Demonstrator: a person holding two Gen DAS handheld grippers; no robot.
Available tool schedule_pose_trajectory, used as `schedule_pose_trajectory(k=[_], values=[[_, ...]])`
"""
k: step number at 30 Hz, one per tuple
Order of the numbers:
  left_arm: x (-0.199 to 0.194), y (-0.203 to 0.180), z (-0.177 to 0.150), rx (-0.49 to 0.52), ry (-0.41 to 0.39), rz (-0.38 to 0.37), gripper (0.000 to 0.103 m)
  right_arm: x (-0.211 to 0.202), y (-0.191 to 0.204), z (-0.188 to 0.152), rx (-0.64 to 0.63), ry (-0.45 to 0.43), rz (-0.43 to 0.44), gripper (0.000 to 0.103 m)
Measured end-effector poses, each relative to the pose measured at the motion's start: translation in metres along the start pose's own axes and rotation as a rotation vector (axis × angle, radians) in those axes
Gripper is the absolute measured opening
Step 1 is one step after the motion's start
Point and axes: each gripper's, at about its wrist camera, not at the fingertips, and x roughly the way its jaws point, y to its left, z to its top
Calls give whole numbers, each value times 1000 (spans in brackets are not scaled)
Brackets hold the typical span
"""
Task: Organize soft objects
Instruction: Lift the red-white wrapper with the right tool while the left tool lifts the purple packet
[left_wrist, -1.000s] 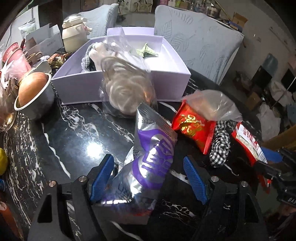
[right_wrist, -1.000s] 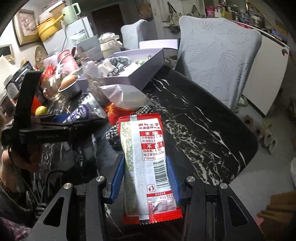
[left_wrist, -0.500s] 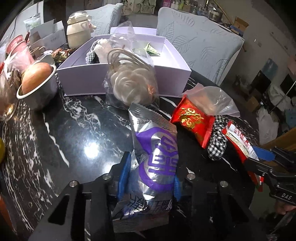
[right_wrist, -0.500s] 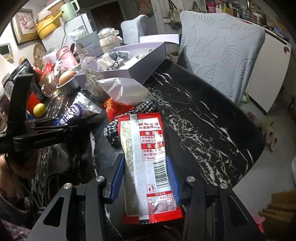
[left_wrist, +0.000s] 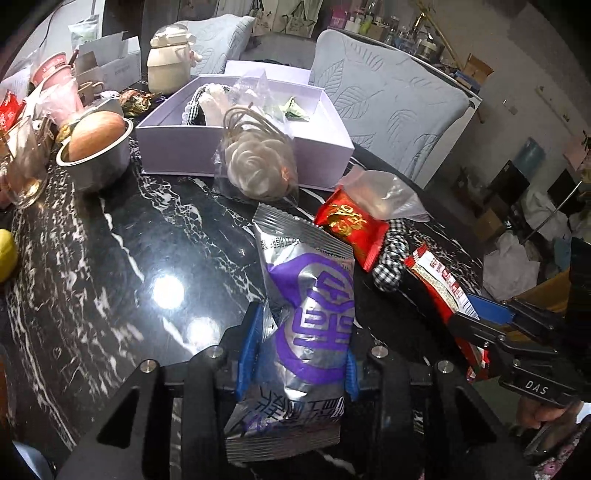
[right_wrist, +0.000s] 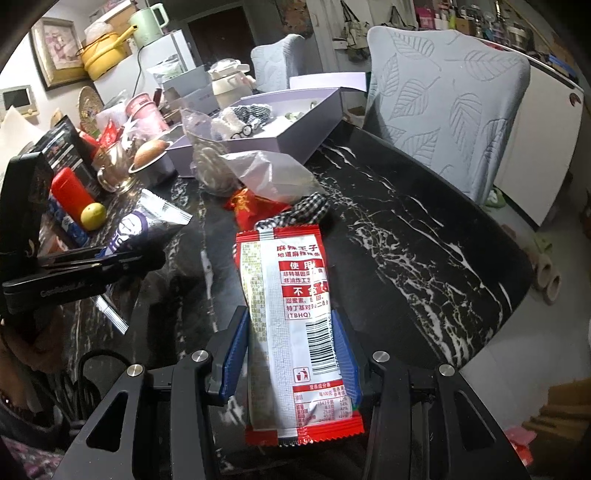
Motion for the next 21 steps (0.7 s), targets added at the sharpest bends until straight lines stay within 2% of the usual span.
schedule_pose_trajectory(k=[10,21], values=[[-36,-4,-3,-13,-83,-4,38,-28,11,-6,-17,-65,35,44],[-73,-15,30,19,-224,-26,38,-57,25,20,-53,-189,66,44]])
